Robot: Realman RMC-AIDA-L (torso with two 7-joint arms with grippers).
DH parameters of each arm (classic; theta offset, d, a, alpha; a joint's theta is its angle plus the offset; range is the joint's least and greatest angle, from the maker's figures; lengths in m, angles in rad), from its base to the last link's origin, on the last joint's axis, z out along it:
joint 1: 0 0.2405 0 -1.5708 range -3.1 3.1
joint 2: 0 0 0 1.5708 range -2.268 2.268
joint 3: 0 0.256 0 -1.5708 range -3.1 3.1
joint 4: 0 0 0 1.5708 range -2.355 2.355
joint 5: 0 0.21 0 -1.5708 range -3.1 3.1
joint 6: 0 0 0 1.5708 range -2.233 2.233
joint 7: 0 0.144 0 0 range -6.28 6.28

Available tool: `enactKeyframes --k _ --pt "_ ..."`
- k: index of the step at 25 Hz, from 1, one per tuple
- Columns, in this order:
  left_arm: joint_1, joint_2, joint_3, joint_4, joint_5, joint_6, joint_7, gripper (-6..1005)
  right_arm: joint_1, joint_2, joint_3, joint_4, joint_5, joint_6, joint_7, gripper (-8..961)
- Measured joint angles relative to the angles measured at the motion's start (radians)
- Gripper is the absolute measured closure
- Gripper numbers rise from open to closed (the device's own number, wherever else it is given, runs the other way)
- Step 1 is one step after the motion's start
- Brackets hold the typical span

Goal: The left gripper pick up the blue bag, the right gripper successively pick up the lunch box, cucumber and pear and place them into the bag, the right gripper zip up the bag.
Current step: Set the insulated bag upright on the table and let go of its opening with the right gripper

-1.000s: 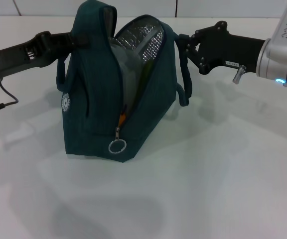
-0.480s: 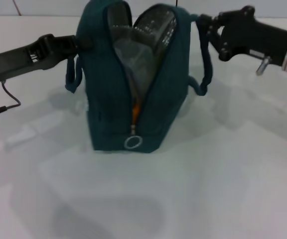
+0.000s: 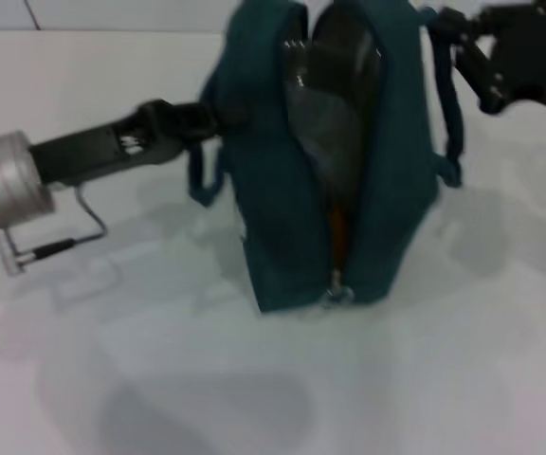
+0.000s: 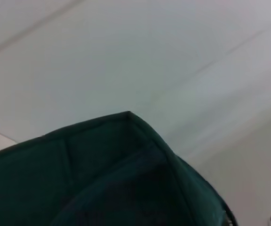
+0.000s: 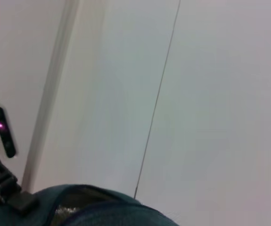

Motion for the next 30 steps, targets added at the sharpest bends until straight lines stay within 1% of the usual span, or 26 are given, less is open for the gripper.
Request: enactKeyframes --k 4,8,12,17,24,29,30 --pt "0.013 -0.004 0.148 -0.011 -0.113 -0.012 0.010 946 -0.076 -0.003 0.001 -0.028 -0.017 -0.036 0.015 937" --pt "0.028 -0.005 0.254 -0.012 -0.178 -0.056 0.019 946 -0.098 0.002 0.019 -0.006 -0.056 -0.055 0.032 938" --pt "0.019 -0.006 0.289 -0.058 -0.189 -0.111 0.048 947 -0.095 0.006 0.047 0.032 -0.073 -0.073 0.037 938" --pt "-0.008 -0.006 0.292 -0.120 -0.192 -0.125 0.082 947 -0.087 0.007 0.065 0.038 -0.073 -0.075 0.037 940" --pt "-0.017 -0.009 0.298 -0.126 -0.206 -0.130 0.090 943 -0.066 0.009 0.104 0.029 -0.070 -0.075 0.034 943" --pt "-0.022 -0.009 0.363 -0.126 -0.252 -0.171 0.091 941 -0.052 0.009 0.117 0.035 -0.073 -0.077 0.034 943" --pt "-0.022 -0.009 0.363 -0.126 -0.252 -0.171 0.091 940 -0.051 0.009 0.117 0.037 -0.073 -0.078 0.033 943"
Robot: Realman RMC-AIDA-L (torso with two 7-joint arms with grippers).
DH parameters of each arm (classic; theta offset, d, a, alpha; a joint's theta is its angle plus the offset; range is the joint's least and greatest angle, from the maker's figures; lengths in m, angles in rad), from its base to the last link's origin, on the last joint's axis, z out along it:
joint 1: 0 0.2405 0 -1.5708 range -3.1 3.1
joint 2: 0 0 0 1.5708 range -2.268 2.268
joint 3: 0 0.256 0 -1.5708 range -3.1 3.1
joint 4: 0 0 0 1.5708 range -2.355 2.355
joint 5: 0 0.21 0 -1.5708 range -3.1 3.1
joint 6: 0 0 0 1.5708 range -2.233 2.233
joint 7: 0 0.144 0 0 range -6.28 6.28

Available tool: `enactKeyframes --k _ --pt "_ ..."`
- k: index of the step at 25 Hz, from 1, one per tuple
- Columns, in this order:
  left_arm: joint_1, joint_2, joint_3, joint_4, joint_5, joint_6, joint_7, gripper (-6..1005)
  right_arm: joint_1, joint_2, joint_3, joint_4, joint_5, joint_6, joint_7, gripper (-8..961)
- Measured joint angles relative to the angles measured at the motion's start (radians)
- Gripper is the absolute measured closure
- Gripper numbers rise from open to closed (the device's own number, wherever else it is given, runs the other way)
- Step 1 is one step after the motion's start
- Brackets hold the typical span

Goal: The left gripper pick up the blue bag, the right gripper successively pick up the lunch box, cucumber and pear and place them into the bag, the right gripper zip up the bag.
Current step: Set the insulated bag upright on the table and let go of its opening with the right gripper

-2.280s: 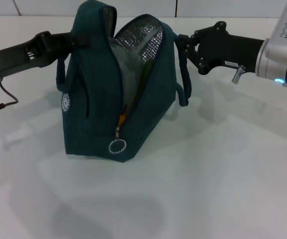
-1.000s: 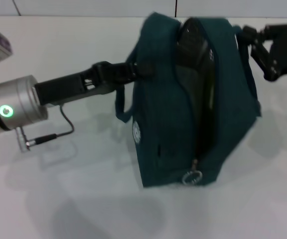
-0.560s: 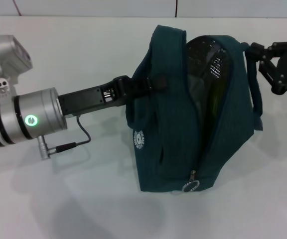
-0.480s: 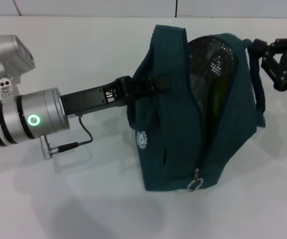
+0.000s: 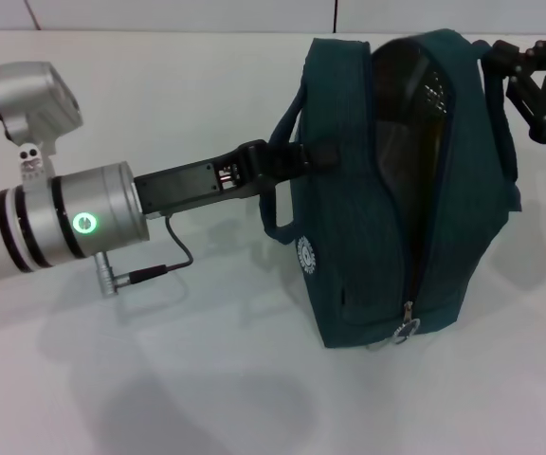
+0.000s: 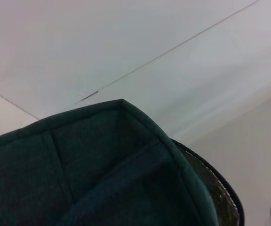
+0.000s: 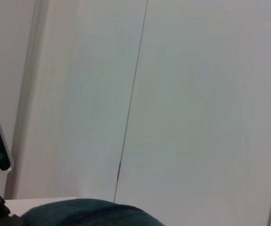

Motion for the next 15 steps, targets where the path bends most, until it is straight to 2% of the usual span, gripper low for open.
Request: enactKeyframes --k 3,9,15 --pt "-0.008 0.001 0.029 -0.012 -0.012 -0.042 0.001 939 0.002 0.000 0.000 0.013 -0.001 -0.001 -0.003 943" --pt "-0.013 0.002 0.034 -0.024 -0.014 -0.057 0.003 936 0.004 0.000 0.000 0.043 -0.001 -0.003 -0.004 942" --pt "-0.013 0.004 0.035 -0.025 -0.016 -0.057 0.003 933 0.003 0.000 0.043 0.071 0.005 -0.069 -0.005 942"
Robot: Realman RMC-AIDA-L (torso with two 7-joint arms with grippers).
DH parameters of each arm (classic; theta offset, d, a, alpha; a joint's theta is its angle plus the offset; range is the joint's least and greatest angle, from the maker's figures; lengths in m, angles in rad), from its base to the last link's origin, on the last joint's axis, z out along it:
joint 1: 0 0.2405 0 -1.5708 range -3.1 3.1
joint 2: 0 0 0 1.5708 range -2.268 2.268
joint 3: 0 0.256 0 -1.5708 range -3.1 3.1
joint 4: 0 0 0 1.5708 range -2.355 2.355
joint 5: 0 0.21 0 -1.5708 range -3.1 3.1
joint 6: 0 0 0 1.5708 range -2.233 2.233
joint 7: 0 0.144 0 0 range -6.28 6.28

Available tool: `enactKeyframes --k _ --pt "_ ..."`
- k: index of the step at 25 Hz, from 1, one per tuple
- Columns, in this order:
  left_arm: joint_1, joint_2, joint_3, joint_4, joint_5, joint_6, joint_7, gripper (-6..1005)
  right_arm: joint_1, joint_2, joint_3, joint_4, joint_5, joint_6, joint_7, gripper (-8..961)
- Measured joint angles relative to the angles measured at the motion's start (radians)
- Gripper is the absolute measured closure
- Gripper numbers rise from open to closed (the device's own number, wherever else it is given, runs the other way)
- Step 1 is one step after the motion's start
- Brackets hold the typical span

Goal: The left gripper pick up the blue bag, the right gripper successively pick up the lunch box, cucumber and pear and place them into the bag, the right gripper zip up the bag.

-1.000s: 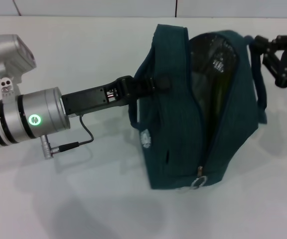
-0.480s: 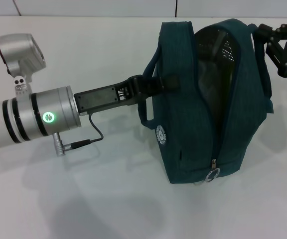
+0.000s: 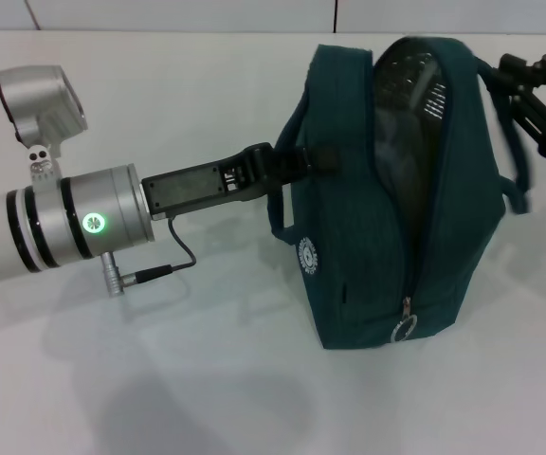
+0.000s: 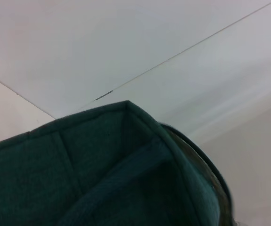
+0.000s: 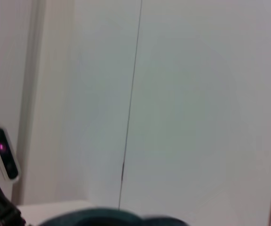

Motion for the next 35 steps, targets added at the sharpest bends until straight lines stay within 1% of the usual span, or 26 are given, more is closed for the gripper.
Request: enactKeyframes --k 1,6,9,11,14,17,19,23,27,30,35 --pt "0.000 0.000 0.000 0.000 0.000 0.000 0.000 932 0.001 0.000 0.017 0.007 0.002 -0.025 0.000 942" --pt "0.004 0.001 -0.004 0.000 0.000 0.003 0.000 930 -0.004 0.001 0.084 0.016 0.003 -0.096 0.005 795" --pt "0.012 0.001 -0.006 0.000 -0.002 0.005 0.000 928 -0.012 0.000 0.125 0.019 0.003 -0.149 0.006 682" --pt "0.014 0.001 -0.007 0.000 -0.002 0.006 0.000 927 -0.019 0.000 0.168 0.032 0.001 -0.239 0.008 606" --pt "0.016 0.001 -0.007 -0.001 -0.002 0.007 0.000 926 -0.032 -0.005 0.190 0.040 -0.009 -0.357 0.009 378" --pt "0.017 0.001 -0.007 -0.001 -0.002 0.007 0.000 924 -0.037 -0.009 0.190 0.039 -0.074 -0.495 0.009 366" --pt "0.017 0.002 -0.007 -0.002 -0.002 0.007 0.000 923 -0.038 -0.008 0.190 0.038 -0.130 -0.560 0.013 358" --pt "0.017 0.002 -0.007 -0.001 -0.002 0.007 0.000 921 -0.039 -0.001 0.184 0.038 -0.280 -0.664 0.031 342" --pt "0.017 0.002 -0.007 -0.001 -0.002 0.007 -0.001 919 -0.050 0.000 0.184 0.043 -0.399 -0.700 0.037 334" --pt "0.018 0.002 -0.007 -0.002 -0.002 0.007 -0.002 918 -0.055 0.000 0.190 0.066 -0.466 -0.688 0.039 333" --pt "0.019 0.002 -0.007 -0.002 -0.002 0.007 -0.001 915 -0.043 0.000 0.188 0.199 -0.513 -0.596 0.024 334"
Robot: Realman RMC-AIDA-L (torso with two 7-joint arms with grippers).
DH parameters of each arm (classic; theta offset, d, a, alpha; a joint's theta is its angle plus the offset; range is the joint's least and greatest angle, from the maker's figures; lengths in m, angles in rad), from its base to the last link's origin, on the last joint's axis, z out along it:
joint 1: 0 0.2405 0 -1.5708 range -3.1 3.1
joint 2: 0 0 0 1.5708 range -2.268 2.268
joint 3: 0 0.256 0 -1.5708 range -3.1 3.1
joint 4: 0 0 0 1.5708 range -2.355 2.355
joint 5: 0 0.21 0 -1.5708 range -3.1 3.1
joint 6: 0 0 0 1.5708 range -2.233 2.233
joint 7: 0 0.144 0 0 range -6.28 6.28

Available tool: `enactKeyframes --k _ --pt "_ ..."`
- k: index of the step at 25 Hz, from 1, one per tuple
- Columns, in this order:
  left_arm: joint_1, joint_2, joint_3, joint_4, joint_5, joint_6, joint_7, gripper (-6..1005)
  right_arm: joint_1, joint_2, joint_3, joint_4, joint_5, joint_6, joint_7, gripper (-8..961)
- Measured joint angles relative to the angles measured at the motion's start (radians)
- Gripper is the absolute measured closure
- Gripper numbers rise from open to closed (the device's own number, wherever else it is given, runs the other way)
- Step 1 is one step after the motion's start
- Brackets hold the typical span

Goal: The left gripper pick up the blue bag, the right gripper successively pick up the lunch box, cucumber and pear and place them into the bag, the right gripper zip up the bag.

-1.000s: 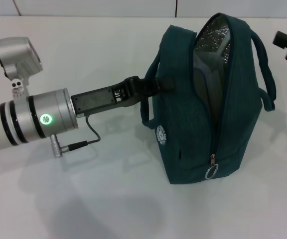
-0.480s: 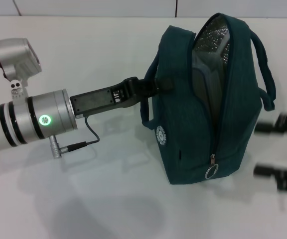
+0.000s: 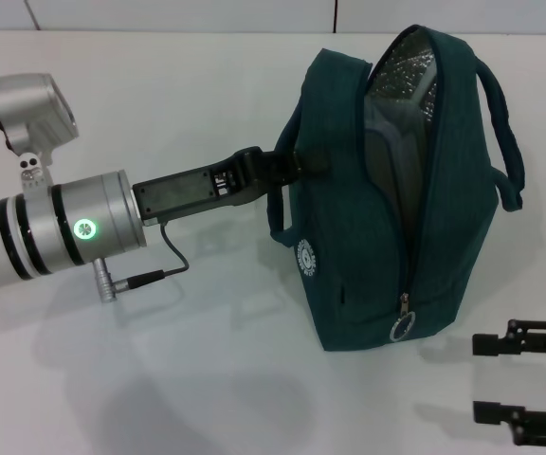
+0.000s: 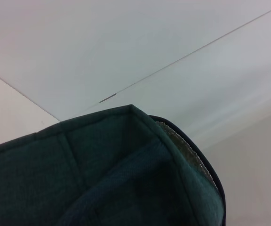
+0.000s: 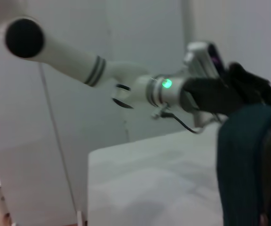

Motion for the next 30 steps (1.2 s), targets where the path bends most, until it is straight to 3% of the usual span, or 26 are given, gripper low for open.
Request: enactKeyframes --k 17,30 --pt "-0.002 0.000 0.000 0.000 -0.005 -0.007 0.003 907 0.110 0.013 -0.021 0.301 0.112 0.160 -0.109 340" --pt "-0.002 0.000 0.000 0.000 -0.010 -0.008 0.006 901 0.133 0.018 -0.166 0.317 0.187 0.253 -0.114 342"
